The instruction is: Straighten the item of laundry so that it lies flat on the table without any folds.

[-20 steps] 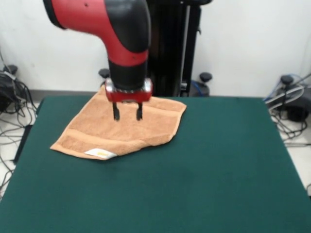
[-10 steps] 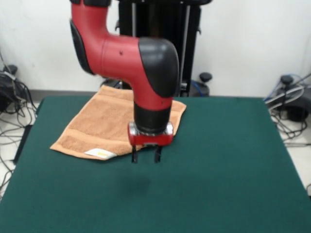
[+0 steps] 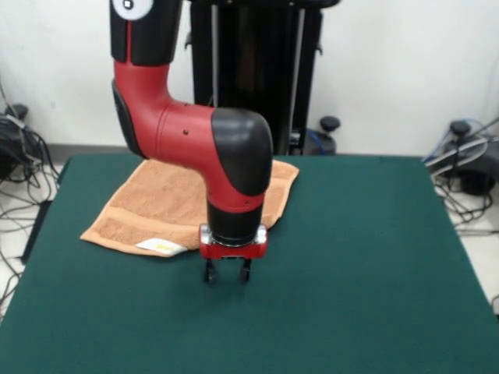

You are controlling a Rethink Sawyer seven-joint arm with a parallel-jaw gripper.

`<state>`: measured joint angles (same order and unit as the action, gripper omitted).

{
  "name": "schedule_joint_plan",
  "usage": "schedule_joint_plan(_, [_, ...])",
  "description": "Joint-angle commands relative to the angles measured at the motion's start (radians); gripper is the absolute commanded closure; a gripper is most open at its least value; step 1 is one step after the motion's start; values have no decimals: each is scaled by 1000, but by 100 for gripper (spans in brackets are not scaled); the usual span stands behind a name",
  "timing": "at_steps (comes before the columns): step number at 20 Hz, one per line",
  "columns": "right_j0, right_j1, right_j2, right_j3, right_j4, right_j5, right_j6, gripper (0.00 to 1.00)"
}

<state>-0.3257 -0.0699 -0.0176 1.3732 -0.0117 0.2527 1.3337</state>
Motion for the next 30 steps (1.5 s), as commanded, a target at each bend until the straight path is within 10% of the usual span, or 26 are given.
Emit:
schedule_joint_plan(1, [-95, 116, -29, -59, -103, 44, 10, 0])
schedule_joint_plan(13, [-53, 150, -111, -137, -125, 101, 81, 0])
schedule_joint_plan(30, [-132, 79, 53, 32, -145, 265, -31, 0])
